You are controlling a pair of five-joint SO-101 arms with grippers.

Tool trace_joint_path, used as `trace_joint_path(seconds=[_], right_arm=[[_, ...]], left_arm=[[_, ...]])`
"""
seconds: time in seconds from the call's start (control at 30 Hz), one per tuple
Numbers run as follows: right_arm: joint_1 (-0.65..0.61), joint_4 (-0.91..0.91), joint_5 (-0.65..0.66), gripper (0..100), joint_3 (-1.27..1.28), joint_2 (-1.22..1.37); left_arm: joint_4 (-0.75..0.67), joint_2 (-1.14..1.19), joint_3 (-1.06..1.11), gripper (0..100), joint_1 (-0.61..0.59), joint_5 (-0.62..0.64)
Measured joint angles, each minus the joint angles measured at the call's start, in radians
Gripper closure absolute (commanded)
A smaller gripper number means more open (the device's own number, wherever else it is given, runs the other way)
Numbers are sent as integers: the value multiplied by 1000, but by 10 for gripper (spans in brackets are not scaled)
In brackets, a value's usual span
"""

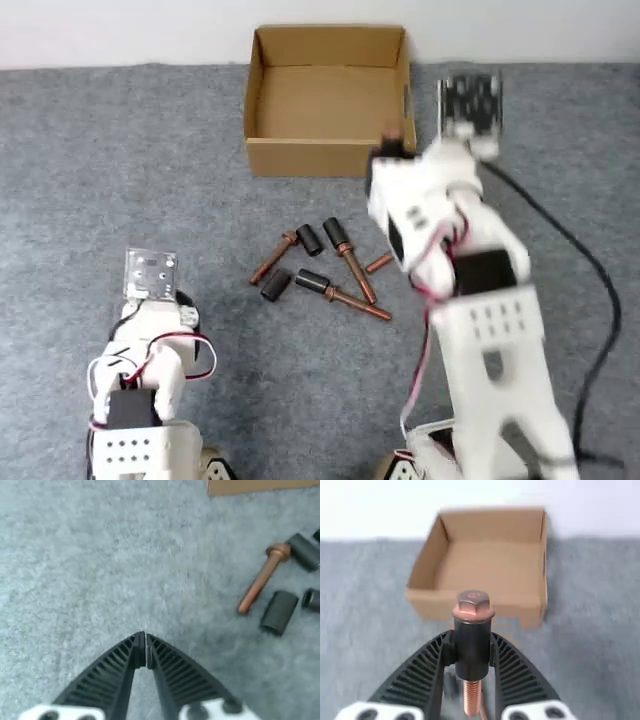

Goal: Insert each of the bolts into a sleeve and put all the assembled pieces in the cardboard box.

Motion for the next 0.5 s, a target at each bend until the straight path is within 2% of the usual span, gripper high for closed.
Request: trace_joint_path(seconds=[0.17,0.37,0.5], right_arm=[[0,-204,-3,989,-141,262],[0,-448,-3,989,-282,577],[0,-539,-3,989,-410,792]], left_arm=[[-41,0,66,995,-2,-60],[-54,2,95,995,-2,-66],[-54,2,95,995,-2,-66]])
